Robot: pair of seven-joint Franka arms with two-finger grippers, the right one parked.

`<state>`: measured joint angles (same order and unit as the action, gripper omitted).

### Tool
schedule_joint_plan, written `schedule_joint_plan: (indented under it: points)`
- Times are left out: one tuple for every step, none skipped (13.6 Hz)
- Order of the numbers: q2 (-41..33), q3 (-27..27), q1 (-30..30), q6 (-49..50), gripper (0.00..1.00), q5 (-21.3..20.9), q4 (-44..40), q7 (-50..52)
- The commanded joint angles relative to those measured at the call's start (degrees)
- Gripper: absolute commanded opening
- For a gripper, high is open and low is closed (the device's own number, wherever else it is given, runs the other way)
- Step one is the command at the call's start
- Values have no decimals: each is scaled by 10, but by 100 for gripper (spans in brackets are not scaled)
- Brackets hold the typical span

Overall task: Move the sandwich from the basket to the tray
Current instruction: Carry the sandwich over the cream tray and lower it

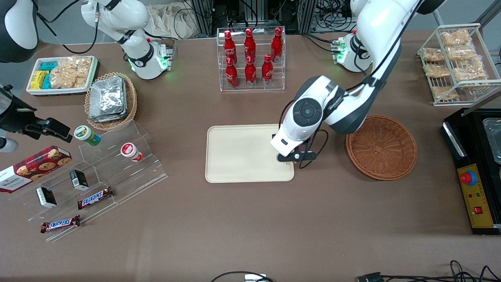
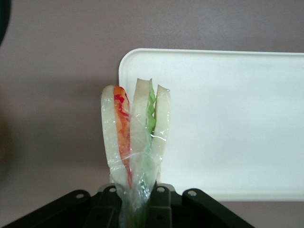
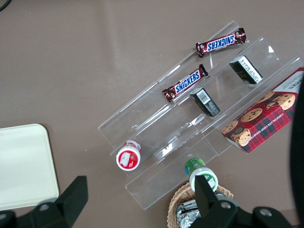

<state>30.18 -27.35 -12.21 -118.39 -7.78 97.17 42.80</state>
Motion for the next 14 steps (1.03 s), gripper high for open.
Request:
schedule_joint_plan:
  points:
    - [25, -2, -1, -73, 8, -37, 38, 25]
    - [40, -2, -2, -92, 8, -54, 43, 36]
    - [57, -2, -11, -104, 8, -72, 43, 55]
    - [72, -2, -14, -117, 8, -96, 42, 77]
    - [80, -2, -14, -123, 8, -112, 43, 90]
    - [84, -3, -15, -124, 8, -117, 43, 95]
    - [85, -2, -18, -125, 9, -119, 43, 95]
    - [84, -2, -19, -124, 20, -118, 43, 96]
    - [84, -3, -19, -124, 83, -118, 42, 96]
    - [83, -3, -19, -124, 100, -118, 43, 96]
    - [81, -2, -19, -122, 100, -118, 42, 96]
    - [80, -2, -18, -120, 100, -118, 42, 96]
    - [77, -3, -17, -119, 100, -117, 42, 96]
    - [76, -3, -17, -119, 100, -116, 40, 96]
